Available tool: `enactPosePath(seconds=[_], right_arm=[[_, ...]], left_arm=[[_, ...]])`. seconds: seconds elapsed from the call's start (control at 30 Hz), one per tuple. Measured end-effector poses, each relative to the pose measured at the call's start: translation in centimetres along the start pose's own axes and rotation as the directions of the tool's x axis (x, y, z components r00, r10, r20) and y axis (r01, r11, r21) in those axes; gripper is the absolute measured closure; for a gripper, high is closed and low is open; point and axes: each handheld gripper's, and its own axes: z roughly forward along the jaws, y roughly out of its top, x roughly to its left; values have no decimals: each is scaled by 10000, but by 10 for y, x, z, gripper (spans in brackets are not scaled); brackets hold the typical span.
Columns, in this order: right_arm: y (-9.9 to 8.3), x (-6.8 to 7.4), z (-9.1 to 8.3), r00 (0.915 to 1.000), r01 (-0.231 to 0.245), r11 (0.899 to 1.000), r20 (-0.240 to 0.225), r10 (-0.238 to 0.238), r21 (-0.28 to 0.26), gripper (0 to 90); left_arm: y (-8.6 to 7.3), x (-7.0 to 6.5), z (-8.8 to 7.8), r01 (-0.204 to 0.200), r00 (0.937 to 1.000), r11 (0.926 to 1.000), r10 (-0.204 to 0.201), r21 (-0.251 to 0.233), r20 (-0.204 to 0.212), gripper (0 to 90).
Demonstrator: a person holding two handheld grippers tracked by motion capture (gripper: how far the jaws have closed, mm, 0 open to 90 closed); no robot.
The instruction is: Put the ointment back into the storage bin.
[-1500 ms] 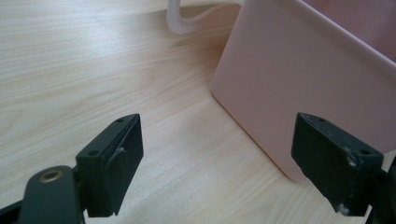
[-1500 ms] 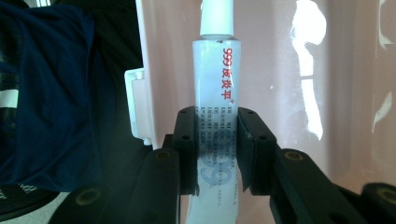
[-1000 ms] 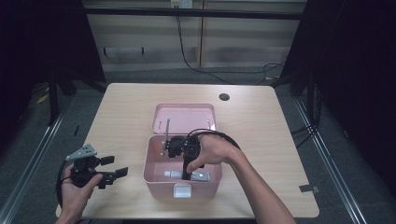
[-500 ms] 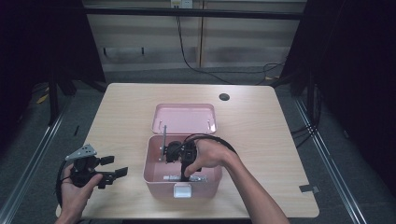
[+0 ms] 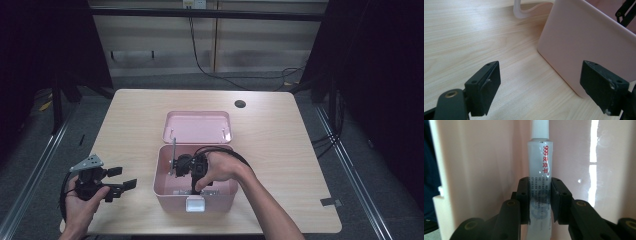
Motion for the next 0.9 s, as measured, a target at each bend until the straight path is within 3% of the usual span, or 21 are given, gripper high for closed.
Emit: enactPosePath(seconds=[0.27,0.47,0.5,0.9], right_arm=[[4,-2,7,9999,94,9998,134,-97,191,715],[6,-4,14,9999,112,9999,-89,-112,31,716],[7,-3,13,10000,71,9996,-62,-69,260,715],[9,-8,26,9997,14,9996,-224,-8,288,715]], left_arm=[[0,0,0,-4,10000,10000,4,8,2,169],[0,0,0,-6,10000,10000,6,-18,1,169],[0,0,0,-10,10000,10000,10,-9,4,169],[0,0,0,-8,10000,10000,8,11,-4,169]])
